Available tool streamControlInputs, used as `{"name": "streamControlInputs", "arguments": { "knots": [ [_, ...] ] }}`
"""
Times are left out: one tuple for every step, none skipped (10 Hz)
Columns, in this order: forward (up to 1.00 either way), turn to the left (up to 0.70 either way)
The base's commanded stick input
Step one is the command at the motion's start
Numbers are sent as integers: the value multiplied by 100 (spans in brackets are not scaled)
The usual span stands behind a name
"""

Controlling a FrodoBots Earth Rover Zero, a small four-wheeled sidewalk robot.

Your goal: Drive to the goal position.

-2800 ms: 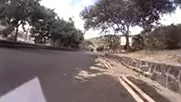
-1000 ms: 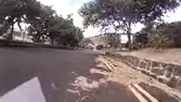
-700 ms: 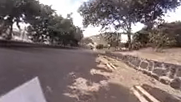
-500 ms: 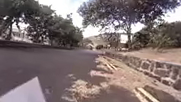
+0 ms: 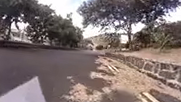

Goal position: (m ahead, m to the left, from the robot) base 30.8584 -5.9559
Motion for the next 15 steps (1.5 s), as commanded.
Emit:
{"name": "streamControlInputs", "arguments": {
  "knots": [
    [45, 0],
    [45, 0],
    [45, 0],
    [45, 0],
    [45, 0],
    [45, 0],
    [45, 0],
    [45, 0],
    [45, 0],
    [45, 0],
    [45, 0],
    [45, 0],
    [45, 0],
    [45, 0],
    [45, 0]
  ]
}}
